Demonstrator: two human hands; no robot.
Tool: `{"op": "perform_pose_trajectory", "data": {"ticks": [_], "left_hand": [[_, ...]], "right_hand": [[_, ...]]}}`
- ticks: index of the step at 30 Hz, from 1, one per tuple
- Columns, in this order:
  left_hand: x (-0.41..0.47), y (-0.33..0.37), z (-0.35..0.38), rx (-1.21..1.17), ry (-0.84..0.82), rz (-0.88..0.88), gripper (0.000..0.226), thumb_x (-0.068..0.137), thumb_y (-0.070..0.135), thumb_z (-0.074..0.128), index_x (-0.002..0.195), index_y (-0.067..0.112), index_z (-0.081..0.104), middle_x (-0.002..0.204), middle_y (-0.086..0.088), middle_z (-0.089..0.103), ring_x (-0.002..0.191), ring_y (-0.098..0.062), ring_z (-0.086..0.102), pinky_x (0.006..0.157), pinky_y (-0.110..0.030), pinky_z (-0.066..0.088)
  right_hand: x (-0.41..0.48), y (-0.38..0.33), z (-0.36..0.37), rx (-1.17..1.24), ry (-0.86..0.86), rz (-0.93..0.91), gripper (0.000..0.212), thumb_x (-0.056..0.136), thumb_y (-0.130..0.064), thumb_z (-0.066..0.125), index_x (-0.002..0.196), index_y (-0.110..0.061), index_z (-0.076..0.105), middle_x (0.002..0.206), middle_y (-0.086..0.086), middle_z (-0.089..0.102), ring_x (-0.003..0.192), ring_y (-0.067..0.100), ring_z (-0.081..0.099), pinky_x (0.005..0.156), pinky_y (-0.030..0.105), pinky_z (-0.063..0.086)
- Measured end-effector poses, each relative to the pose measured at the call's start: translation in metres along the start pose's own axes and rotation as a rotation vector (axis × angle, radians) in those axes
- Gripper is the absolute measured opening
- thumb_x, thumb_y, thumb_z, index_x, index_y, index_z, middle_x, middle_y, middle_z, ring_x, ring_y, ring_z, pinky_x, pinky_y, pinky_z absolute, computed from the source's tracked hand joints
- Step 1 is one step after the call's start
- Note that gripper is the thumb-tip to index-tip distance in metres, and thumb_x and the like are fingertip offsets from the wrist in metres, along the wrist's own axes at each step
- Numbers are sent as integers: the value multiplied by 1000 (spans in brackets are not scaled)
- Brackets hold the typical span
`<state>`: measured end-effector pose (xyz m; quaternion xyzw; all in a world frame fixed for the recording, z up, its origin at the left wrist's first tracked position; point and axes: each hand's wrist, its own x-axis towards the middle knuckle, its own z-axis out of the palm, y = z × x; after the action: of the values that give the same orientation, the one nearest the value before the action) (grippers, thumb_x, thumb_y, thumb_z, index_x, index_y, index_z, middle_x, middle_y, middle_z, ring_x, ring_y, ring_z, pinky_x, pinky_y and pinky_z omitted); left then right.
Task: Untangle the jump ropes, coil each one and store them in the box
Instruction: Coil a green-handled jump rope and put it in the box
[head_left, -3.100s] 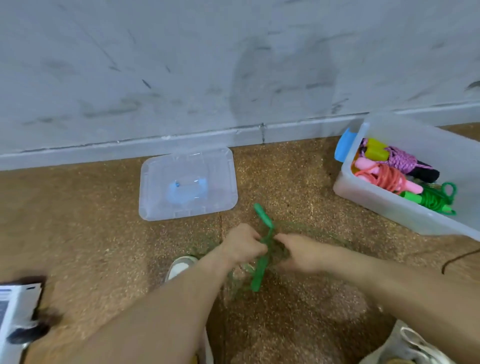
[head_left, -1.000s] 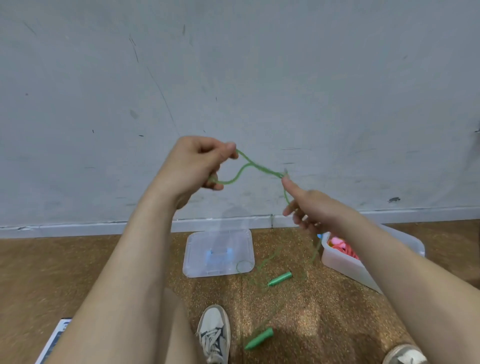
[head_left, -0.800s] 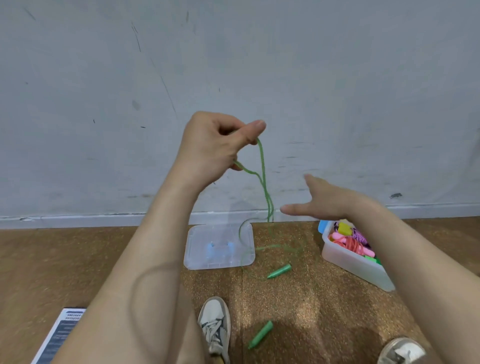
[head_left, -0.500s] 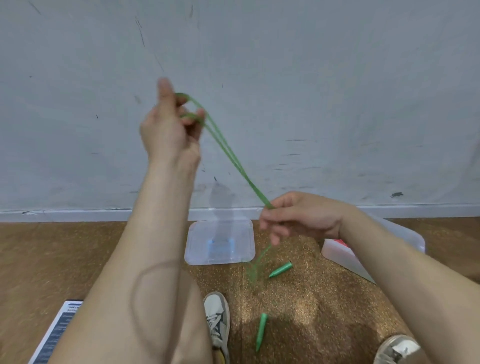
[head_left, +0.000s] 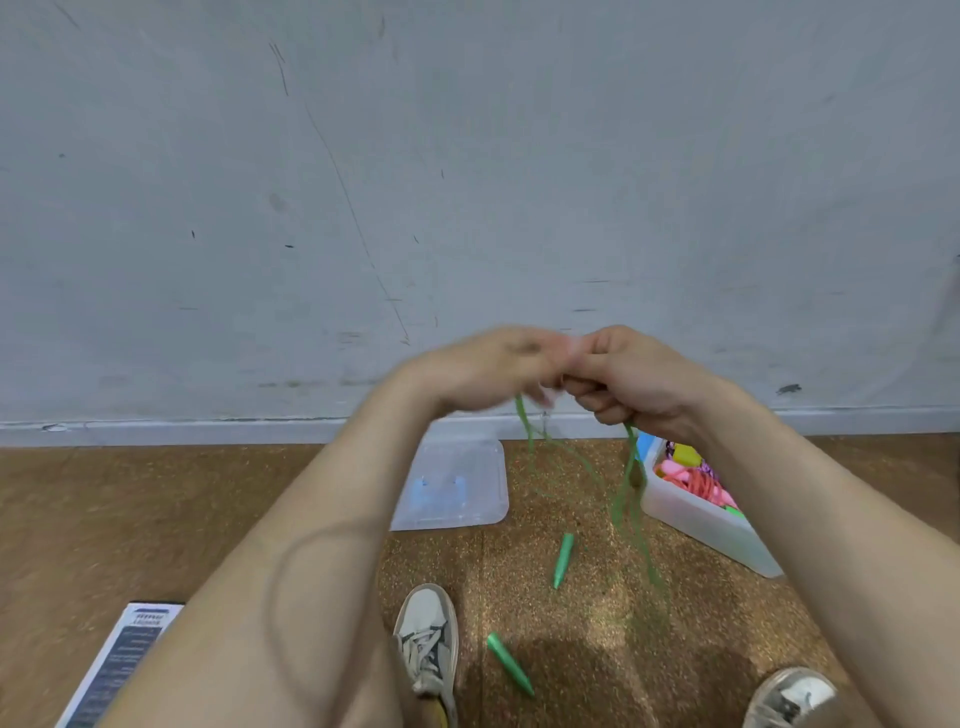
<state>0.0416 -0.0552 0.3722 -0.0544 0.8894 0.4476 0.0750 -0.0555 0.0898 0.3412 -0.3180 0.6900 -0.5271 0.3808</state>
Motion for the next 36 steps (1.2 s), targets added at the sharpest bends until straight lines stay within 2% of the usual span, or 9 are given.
{"op": "perform_pose_trajectory", "data": {"ticks": [4,11,15,18,21,25,27,32,36], "left_hand": [[4,-1,-2,229,-38,-61,39,92,47,54,87,13,72,64,-4,35,58,-21,32,47,-23,29],[-6,-33,-69,-1251,1024,146,36,98,29,50,63,20,49,42,11,27,35,-4,18,33,-17,13],[-17,-79,-93,-1154,1490,-123,31,97,26,45,74,13,61,52,5,36,43,-11,31,44,-22,24],[-5,-90,-88,-378,1362,-381,28,82,15,53,106,16,67,90,-2,60,83,-19,58,70,-26,48],[2,-60,-59,-19,1069,-203,37,85,10,57,119,20,63,123,-4,60,109,-17,55,96,-30,44],[0,-8,0,-2,140,3,34,100,38,43,87,18,69,87,0,69,83,-10,59,83,-27,45],[0,-5,6,120,17,-23,42,96,48,46,71,21,65,57,4,55,58,-9,48,63,-26,41],[8,-18,-27,129,731,-2,40,93,37,57,57,19,58,49,3,40,49,-12,37,54,-27,29],[-3,-62,-77,-458,1431,-109,44,93,40,50,54,22,52,54,5,43,65,-18,46,64,-27,35]], "right_hand": [[-6,1,-15,-34,-109,100,30,96,-26,54,71,-11,63,51,-7,31,44,7,21,40,17,16],[-15,22,-49,6,-77,187,33,89,-36,53,74,-6,57,52,-1,26,48,15,37,52,23,35],[-15,33,-46,-10,-34,228,31,101,-23,44,78,-7,56,56,1,34,53,18,45,58,26,40],[-13,27,-26,129,-26,214,28,103,-19,41,81,-9,54,56,-3,28,43,10,31,46,21,33],[-8,17,-6,211,-38,141,26,104,-20,40,86,-9,55,53,-6,26,40,6,20,37,17,20],[-5,5,2,250,-63,71,27,103,-13,40,80,-9,56,50,-8,29,39,3,18,36,15,12],[-6,3,-2,218,-85,85,29,101,-10,41,77,-10,56,50,-8,30,40,3,18,37,16,11],[-14,10,-20,161,-123,157,27,94,-30,52,75,-11,55,53,-3,24,43,12,29,43,20,28],[-25,26,-35,57,-243,220,28,88,-33,52,70,-11,54,47,-1,28,47,19,47,53,26,38]]}}
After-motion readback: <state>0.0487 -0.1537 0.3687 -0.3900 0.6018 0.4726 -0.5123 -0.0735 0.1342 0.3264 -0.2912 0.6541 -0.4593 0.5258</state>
